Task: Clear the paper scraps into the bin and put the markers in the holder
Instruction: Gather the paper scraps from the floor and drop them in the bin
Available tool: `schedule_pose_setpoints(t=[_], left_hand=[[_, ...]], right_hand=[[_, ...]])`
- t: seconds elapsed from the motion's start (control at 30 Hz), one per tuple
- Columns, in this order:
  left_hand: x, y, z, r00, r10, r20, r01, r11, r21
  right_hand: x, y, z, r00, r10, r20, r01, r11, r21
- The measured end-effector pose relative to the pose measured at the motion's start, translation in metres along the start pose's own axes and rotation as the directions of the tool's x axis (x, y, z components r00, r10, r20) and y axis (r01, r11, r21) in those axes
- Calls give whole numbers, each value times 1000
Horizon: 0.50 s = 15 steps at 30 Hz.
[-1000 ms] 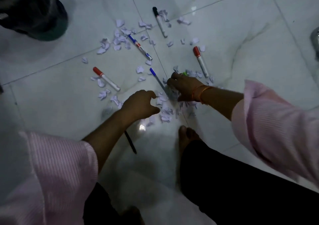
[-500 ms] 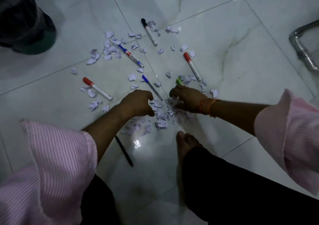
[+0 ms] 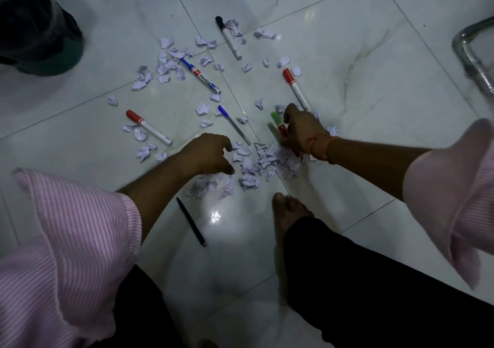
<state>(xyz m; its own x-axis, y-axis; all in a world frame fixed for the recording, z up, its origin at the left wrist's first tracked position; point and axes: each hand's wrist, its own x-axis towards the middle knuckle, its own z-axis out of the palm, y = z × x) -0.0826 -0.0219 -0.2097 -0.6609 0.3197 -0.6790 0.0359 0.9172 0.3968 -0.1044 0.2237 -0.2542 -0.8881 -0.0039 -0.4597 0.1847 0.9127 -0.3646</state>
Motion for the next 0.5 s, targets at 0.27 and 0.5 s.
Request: schedule_pose_setpoints(t=[0.27, 0.5], left_hand=[[0, -4, 8, 999, -32, 4, 32, 999, 9], [2, -14, 38, 990, -141, -17, 141, 963, 227]], right_hand=[[-176, -14, 115, 990, 110, 84, -102, 990, -93], [-90, 20, 48, 978, -42, 204, 66, 991, -113]])
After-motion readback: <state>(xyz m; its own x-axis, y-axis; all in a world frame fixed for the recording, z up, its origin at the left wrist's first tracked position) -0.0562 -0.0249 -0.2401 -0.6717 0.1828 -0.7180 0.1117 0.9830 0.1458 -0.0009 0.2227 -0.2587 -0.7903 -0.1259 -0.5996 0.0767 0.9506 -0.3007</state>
